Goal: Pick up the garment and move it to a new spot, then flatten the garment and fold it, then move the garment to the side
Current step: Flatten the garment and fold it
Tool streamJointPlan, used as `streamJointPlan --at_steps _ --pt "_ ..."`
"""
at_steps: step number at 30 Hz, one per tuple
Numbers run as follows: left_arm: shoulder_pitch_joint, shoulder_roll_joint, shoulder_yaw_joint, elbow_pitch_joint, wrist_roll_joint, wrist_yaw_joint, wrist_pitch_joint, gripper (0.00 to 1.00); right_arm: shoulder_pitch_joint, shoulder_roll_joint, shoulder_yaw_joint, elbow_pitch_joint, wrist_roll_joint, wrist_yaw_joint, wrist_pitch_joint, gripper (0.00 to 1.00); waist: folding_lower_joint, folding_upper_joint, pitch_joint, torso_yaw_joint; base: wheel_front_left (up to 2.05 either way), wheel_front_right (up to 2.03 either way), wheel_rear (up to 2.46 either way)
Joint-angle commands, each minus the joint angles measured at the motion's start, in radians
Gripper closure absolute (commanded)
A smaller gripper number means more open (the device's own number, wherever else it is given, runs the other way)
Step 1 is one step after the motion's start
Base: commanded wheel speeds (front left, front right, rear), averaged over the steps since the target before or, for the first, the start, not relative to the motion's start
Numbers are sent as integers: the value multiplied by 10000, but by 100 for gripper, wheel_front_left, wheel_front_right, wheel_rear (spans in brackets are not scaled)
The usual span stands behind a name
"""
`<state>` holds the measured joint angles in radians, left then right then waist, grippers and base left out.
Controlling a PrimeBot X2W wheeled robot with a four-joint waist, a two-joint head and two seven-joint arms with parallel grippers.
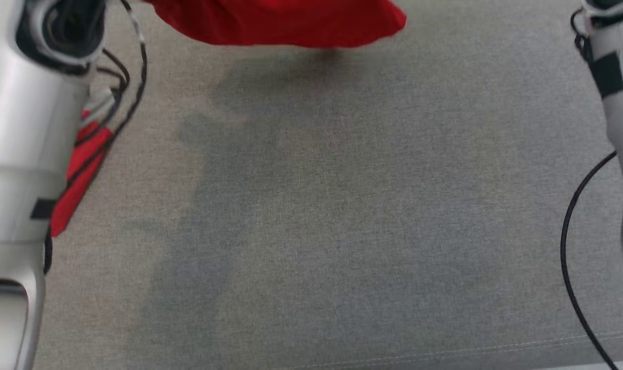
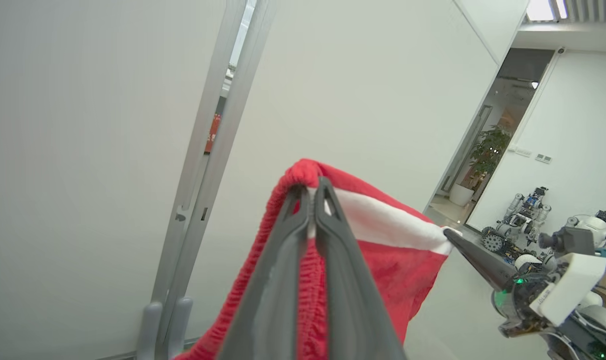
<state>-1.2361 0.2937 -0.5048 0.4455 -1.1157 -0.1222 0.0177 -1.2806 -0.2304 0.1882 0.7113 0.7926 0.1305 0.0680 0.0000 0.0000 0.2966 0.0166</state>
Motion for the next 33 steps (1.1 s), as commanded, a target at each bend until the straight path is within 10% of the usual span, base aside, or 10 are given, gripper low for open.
streamJointPlan --at_steps 1,18,33 --pt "-686 -72 35 404 141 -49 -151 100 -738 9 87 390 -298 5 -191 100 0 0 1073 89 0 0 0" --pt "-4296 142 -1405 2016 -306 -98 -1109 100 -4769 159 1842 2667 -741 5 -1654 100 0 0 1890 -54 0 0 0" --pt "935 1666 -2890 293 -984 -94 -2684 100 293 -932 4507 -366 1882 5 -1805 100 0 0 1010 -603 0 0 0"
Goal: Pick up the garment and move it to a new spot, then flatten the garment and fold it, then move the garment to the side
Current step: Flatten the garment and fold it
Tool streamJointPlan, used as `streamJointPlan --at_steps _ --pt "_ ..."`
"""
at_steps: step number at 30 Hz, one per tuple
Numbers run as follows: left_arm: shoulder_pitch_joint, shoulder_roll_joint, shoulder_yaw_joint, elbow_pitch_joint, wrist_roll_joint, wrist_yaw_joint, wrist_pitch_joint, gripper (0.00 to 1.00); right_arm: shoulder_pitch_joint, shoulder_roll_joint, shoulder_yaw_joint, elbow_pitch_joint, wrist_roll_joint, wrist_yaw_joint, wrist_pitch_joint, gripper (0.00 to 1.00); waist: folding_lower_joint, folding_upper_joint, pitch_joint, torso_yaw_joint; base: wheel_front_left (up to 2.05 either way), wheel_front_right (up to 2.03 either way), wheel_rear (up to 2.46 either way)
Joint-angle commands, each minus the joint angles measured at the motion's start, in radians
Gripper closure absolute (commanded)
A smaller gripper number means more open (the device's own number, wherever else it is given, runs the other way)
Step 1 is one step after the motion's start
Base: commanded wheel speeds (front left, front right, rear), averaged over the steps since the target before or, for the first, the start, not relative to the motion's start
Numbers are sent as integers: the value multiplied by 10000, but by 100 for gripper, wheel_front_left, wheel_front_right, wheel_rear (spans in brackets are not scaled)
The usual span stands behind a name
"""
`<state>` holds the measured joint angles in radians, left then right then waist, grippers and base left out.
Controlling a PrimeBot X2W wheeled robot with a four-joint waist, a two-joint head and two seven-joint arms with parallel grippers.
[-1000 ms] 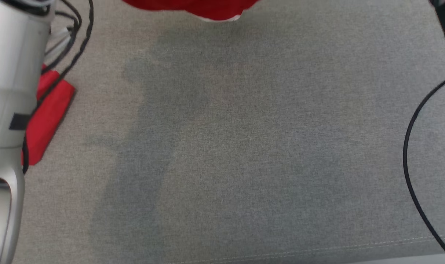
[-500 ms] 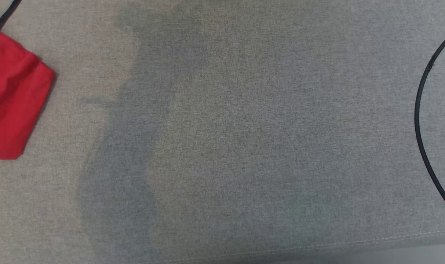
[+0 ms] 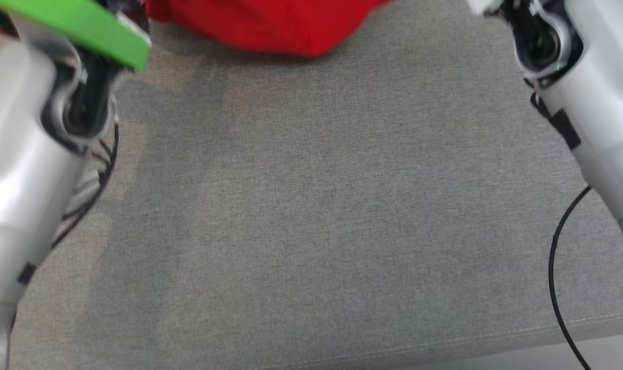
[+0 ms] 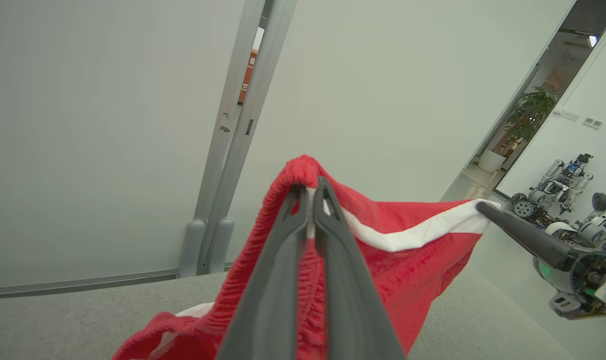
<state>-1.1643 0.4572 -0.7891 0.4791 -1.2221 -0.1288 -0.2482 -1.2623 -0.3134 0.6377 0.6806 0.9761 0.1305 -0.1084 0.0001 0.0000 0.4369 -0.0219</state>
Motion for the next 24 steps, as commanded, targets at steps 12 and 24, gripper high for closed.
streamJointPlan --at_steps 12,24 --pt "6161 250 975 -2833 1481 818 -170 100 5511 -1742 694 -2565 1301 5 -891 100 -1 0 -1754 -19 0 0 0" --pt "9941 577 641 -3862 2184 683 -173 100 9896 -2039 28 -3879 1140 5 -1235 100 -1 0 -2725 21 0 0 0"
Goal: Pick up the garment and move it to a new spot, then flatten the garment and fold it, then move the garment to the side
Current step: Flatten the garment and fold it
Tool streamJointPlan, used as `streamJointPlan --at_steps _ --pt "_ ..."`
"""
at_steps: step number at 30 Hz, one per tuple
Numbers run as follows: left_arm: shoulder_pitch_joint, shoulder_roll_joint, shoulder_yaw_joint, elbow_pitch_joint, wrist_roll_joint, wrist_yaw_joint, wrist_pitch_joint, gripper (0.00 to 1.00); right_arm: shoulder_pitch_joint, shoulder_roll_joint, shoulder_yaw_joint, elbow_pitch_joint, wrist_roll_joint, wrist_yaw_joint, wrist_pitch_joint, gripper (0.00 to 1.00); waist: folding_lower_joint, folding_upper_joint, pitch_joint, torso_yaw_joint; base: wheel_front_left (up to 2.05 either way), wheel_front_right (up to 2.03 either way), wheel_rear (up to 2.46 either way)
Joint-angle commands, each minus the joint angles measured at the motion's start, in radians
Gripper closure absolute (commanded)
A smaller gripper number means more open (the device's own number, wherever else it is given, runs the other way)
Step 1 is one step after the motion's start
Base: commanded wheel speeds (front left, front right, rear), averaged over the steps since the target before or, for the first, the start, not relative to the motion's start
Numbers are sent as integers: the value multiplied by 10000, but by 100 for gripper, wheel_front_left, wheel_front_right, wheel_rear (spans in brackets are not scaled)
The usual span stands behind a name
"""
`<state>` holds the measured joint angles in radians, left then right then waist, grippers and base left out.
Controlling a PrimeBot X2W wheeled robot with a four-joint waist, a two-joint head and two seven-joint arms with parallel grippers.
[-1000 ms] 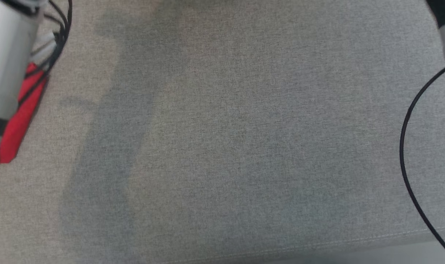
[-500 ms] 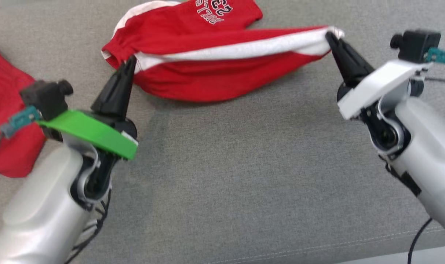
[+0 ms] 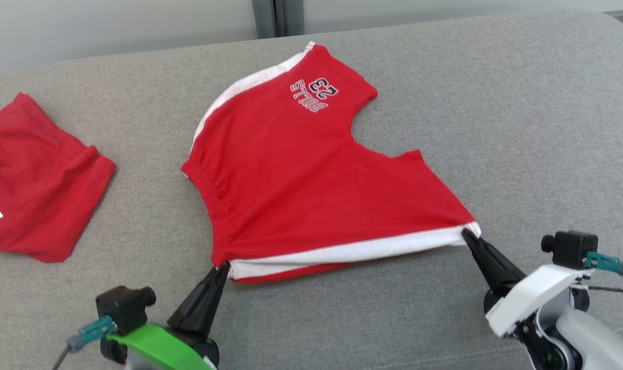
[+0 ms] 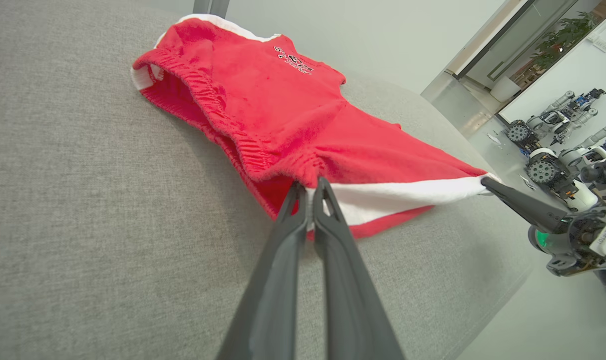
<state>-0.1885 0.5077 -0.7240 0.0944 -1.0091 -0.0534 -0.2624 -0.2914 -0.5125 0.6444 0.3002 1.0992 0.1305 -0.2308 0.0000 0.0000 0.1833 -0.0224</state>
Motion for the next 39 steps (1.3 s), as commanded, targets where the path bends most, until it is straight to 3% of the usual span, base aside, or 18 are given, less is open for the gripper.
streamJointPlan --at_steps 1,11,18,29,39 --pt "339 80 -49 -1 96 -95 -31 100 421 -78 -106 -178 -174 5 44 100 0 0 -216 24 0 0 0" --pt "1101 -375 -80 202 479 -346 -32 100 3008 321 -1825 -1383 -760 5 641 100 0 0 -407 244 0 0 0" --pt "563 -629 46 244 653 -462 -33 100 2620 815 -3036 -1979 -1392 5 1464 100 0 0 -357 381 0 0 0" --pt "-1243 -1343 431 446 145 -724 -29 100 -821 993 -3720 -1397 -2205 5 3066 100 0 0 451 1364 0 0 0" --pt "-3992 -2450 460 2342 -462 -783 -31 100 -5411 1227 -3560 1684 -3015 5 3991 100 0 0 2015 2539 0 0 0"
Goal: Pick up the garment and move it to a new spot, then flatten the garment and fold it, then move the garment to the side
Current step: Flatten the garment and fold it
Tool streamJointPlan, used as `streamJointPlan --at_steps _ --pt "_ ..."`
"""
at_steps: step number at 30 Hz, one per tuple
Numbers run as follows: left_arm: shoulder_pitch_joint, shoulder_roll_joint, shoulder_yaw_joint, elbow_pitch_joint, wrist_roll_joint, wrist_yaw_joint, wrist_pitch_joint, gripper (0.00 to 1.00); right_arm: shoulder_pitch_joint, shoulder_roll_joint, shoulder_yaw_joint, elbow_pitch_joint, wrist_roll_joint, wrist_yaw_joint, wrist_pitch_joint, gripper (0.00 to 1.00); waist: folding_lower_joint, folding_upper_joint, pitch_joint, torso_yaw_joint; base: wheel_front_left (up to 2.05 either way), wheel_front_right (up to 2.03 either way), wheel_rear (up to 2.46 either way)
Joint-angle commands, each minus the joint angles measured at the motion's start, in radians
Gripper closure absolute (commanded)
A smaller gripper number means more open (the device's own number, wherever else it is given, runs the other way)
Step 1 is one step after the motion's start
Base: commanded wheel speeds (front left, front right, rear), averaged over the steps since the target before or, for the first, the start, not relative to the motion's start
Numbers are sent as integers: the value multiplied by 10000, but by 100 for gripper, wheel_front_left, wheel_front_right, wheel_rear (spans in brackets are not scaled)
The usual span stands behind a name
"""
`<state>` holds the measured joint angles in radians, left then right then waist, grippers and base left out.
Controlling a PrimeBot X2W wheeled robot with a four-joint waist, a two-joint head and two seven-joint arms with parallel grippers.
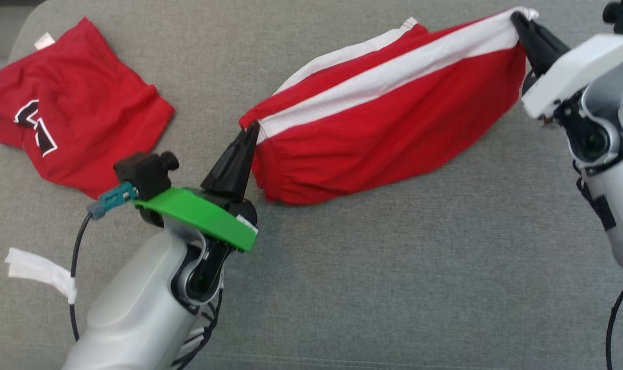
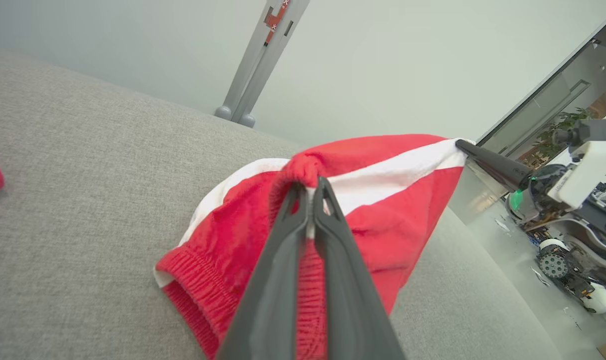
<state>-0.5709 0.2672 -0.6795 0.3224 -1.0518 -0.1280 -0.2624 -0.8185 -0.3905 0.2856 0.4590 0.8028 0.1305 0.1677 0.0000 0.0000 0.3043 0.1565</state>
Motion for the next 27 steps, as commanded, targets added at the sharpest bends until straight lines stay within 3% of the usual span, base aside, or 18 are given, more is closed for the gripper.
streamJointPlan --at_steps 1,7,14,15,16,17,18,19,27 --pt "-393 -144 13 257 -53 -38 -31 100 -508 27 57 451 -154 5 56 100 0 0 941 845 0 0 0" --pt "-1625 -950 41 1417 12 -33 -32 100 -2618 402 188 2883 -710 5 -475 100 0 0 1692 1390 0 0 0" --pt "-2256 -1463 279 2192 517 -34 -31 100 -3621 647 1026 4392 -1112 5 -1026 100 0 0 2151 1554 0 0 0" --pt "-2264 -1491 329 2230 603 -34 -32 100 -3695 696 1118 4572 -1074 5 -1120 69 0 0 2162 1554 0 0 0" --pt "-2258 -1489 317 2282 720 -34 -31 100 -3731 735 1192 4704 -1028 5 -1199 54 0 0 2151 1547 0 0 0" --pt "-2236 -1479 314 2342 863 -34 -32 100 -3755 761 1293 4835 -962 5 -1278 18 0 0 2112 1531 0 0 0" --pt "-2182 -1489 334 2365 955 -35 -32 64 -3764 756 1378 4922 -922 5 -1346 0 0 0 2060 1516 0 0 0" --pt "-2094 -1505 383 2390 1053 -35 -32 0 -3756 746 1511 4992 -883 5 -1398 0 0 0 1993 1491 0 0 0" --pt "-1358 -1323 582 2272 2025 -35 -33 0 -3232 399 2348 5135 -243 5 -1687 0 0 0 1308 1239 0 0 0"
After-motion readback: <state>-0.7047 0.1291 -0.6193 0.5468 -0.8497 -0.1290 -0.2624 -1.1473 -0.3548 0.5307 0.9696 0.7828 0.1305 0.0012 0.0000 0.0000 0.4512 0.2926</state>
